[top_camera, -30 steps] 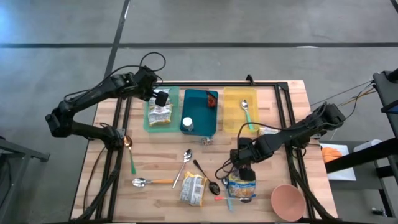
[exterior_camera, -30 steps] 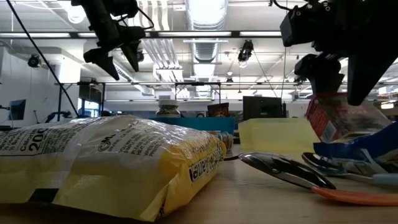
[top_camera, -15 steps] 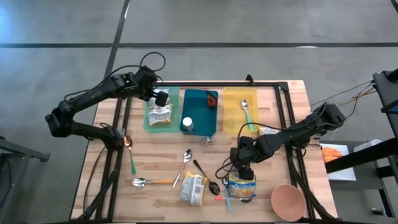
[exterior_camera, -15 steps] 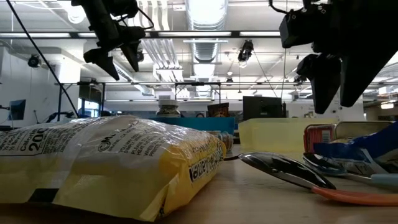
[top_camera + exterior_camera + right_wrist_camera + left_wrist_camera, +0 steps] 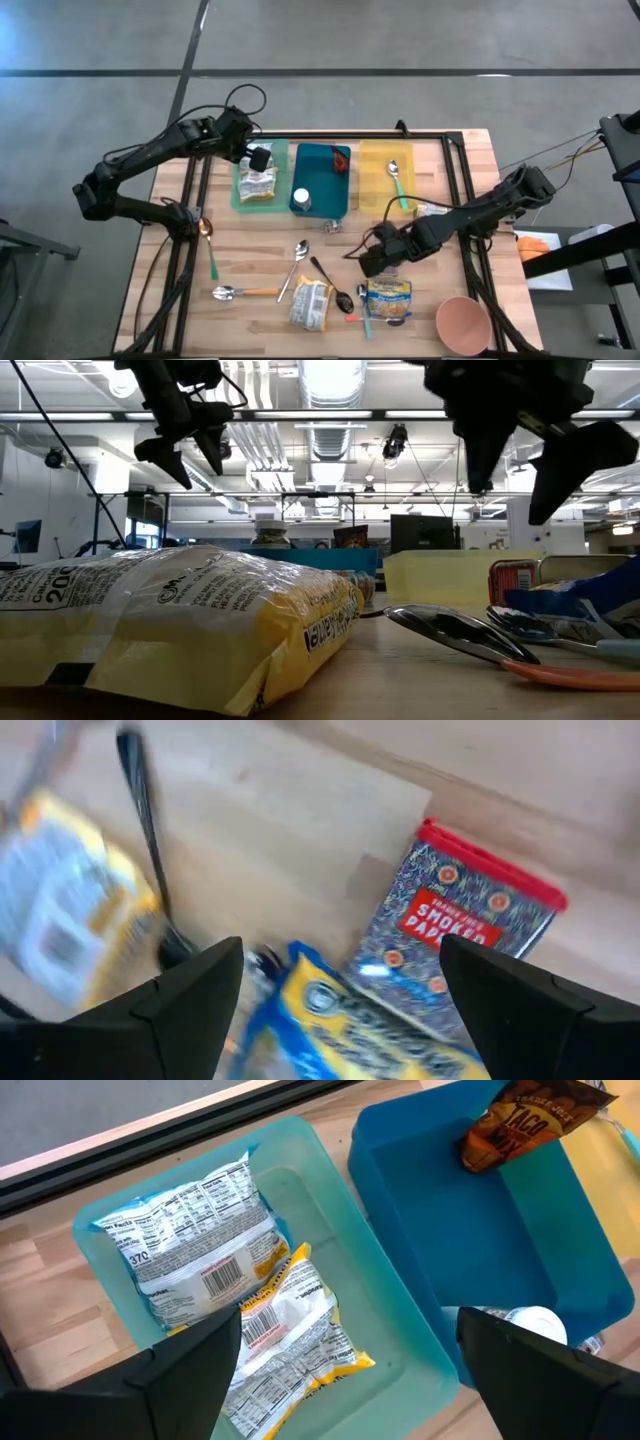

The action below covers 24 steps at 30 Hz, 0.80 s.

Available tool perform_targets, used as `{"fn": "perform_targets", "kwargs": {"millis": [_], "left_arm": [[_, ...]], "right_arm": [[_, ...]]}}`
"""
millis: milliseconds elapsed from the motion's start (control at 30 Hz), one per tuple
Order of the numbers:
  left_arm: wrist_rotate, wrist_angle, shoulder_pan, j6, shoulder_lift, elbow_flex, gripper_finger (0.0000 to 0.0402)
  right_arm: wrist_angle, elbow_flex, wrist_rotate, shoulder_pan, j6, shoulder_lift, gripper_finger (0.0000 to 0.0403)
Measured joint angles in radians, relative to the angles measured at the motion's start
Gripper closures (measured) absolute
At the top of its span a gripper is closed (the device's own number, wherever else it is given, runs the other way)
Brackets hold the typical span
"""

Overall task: Pick & Place Food Item
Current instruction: Put the red seasoning can into the blue bin

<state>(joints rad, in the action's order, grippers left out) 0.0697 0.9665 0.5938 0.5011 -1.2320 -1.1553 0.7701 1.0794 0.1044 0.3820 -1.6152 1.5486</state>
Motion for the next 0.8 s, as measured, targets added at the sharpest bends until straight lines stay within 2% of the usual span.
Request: {"fn": "perform_targets", "kwargs": {"millis": [67, 233, 500, 800], "left_arm": [[0.000, 0.000, 0.000, -0.006, 0.000, 0.000, 0.0028], [-0.002, 0.000, 0.000, -0.006, 0.000, 0.000, 0.0028], [-0.033, 0.003, 0.001, -0.056, 0.000, 0.000, 0.0028], [-0.045, 0.004, 0.001, -0.082, 0.000, 0.000, 0.0028]], "right_arm": [[0.002, 0.000, 0.002, 0.000, -0.088, 0.009, 0.0069], [0.027, -0.003, -0.024, 0.012, -0.187, 0.072, 0.0069], [0.084, 0.059, -0.047, 0.026, -0.210, 0.156, 0.0069], [0.249, 0.185, 0.007, 0.026, -0.160, 0.167, 0.0069]]}}
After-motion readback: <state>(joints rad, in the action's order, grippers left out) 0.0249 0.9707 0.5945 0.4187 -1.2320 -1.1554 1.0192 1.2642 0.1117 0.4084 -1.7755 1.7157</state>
